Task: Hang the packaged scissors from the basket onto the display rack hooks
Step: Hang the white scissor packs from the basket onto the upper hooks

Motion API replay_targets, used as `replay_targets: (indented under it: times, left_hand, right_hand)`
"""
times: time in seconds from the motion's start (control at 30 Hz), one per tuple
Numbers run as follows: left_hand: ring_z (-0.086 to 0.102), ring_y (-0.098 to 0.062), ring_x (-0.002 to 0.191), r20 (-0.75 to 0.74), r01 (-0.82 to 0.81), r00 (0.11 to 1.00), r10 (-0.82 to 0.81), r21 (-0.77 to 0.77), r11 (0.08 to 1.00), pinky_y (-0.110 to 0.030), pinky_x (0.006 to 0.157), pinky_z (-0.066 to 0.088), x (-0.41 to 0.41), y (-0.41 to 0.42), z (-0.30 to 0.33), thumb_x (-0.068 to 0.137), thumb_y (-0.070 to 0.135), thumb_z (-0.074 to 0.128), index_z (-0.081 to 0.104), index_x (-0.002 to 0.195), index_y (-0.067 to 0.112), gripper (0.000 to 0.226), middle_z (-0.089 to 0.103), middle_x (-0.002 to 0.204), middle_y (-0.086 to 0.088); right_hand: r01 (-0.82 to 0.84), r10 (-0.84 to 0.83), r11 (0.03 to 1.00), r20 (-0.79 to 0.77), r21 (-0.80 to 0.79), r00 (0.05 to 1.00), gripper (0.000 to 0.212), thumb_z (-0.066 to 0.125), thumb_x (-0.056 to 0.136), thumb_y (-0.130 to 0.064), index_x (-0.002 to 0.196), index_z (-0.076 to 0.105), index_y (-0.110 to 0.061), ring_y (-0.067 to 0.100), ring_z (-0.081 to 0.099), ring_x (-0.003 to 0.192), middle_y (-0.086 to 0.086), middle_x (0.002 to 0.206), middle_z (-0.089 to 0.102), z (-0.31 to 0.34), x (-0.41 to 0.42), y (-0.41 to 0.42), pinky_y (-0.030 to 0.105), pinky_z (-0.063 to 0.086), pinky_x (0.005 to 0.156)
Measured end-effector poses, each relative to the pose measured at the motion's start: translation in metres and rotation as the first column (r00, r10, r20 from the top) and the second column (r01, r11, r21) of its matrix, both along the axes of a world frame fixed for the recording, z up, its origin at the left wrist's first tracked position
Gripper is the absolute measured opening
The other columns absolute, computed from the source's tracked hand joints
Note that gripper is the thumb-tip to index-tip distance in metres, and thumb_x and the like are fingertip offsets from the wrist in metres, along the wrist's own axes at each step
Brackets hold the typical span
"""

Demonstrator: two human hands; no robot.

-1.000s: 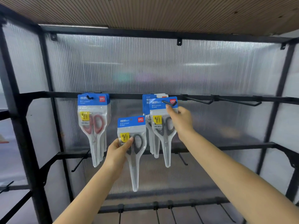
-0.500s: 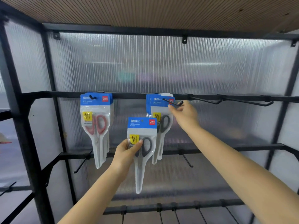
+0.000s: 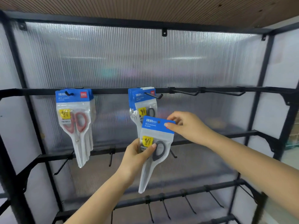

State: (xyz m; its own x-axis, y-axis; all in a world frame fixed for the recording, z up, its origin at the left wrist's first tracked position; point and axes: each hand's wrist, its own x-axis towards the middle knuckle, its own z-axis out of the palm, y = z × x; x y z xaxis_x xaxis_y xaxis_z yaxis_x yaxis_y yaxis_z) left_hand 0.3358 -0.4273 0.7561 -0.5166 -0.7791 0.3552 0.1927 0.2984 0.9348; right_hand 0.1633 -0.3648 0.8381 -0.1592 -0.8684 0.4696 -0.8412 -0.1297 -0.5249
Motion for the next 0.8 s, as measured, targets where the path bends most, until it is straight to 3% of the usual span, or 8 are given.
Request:
replay_targets:
  times: [0.07,0.2,0.3,0.47,0.57,0.67,0.8]
  left_hand:
    - [0.066,-0.008,0.083,0.001,-0.007,1.0,0.007,-0.02,1.0,-0.023,0.077,0.054,-0.004,0.004,0.0,0.088,0.014,0.062,0.065,0.095,0.016,0.008,0.072,0.087,0.006]
    - [0.066,-0.011,0.081,-0.024,0.017,1.0,-0.017,0.002,1.0,-0.025,0.075,0.054,-0.004,0.008,0.0,0.087,0.015,0.062,0.066,0.094,0.014,0.007,0.072,0.085,0.003]
    - [0.067,-0.012,0.082,-0.052,0.049,0.998,-0.047,0.038,0.998,-0.027,0.077,0.056,-0.004,0.011,0.0,0.086,0.01,0.064,0.066,0.094,0.006,0.009,0.072,0.086,-0.001]
    - [0.069,-0.014,0.081,-0.111,0.067,0.992,-0.061,0.055,0.996,-0.028,0.075,0.058,-0.008,0.015,0.008,0.086,0.005,0.061,0.06,0.086,0.0,0.005,0.071,0.082,-0.001]
    - [0.068,-0.01,0.077,-0.15,0.064,0.987,-0.057,0.04,0.997,-0.023,0.07,0.056,-0.009,0.017,0.017,0.088,0.005,0.059,0.058,0.083,0.004,0.006,0.07,0.076,0.003]
    - [0.069,-0.009,0.074,-0.178,0.05,0.983,-0.043,0.031,0.998,-0.019,0.066,0.055,-0.01,0.02,0.025,0.089,0.005,0.058,0.058,0.086,0.002,0.004,0.07,0.073,0.004]
    - [0.07,-0.017,0.079,-0.189,0.027,0.982,-0.019,0.041,0.999,-0.026,0.07,0.057,-0.012,0.019,0.031,0.088,0.006,0.06,0.059,0.088,-0.001,0.007,0.071,0.079,-0.002]
  right_hand:
    - [-0.031,0.032,0.999,0.037,-0.024,0.999,0.011,0.063,0.088,-0.022,0.08,0.056,-0.026,0.009,0.057,0.072,-0.011,0.077,0.06,0.004,0.002,0.008,0.023,0.043,0.065]
    - [-0.084,0.086,0.991,0.016,-0.103,0.996,0.02,0.062,0.089,-0.018,0.074,0.054,-0.029,0.004,0.056,0.068,-0.013,0.075,0.06,0.014,0.011,0.023,0.012,0.041,0.059]
    - [-0.119,0.12,0.976,-0.008,-0.185,0.993,0.017,0.064,0.088,-0.015,0.077,0.056,-0.026,0.004,0.056,0.065,-0.009,0.074,0.061,0.025,0.016,0.028,0.012,0.042,0.062]
    - [-0.116,0.125,0.948,0.01,-0.295,0.992,0.027,0.066,0.086,-0.013,0.073,0.055,-0.033,0.011,0.058,0.072,-0.012,0.075,0.061,0.045,0.015,0.028,0.028,0.047,0.072]
    - [-0.082,0.111,0.94,0.07,-0.331,0.991,0.025,0.065,0.087,-0.012,0.073,0.057,-0.031,0.025,0.063,0.079,-0.006,0.077,0.063,0.052,0.013,0.026,0.035,0.05,0.076]
    - [-0.058,0.1,0.935,0.102,-0.35,0.99,0.024,0.064,0.087,-0.011,0.073,0.057,-0.029,0.021,0.063,0.081,-0.006,0.077,0.063,0.058,0.013,0.022,0.036,0.051,0.079]
    - [-0.004,0.054,0.936,0.135,-0.352,0.989,0.02,0.064,0.087,-0.012,0.075,0.058,-0.026,0.02,0.063,0.082,-0.006,0.077,0.063,0.061,0.012,0.015,0.036,0.051,0.079]
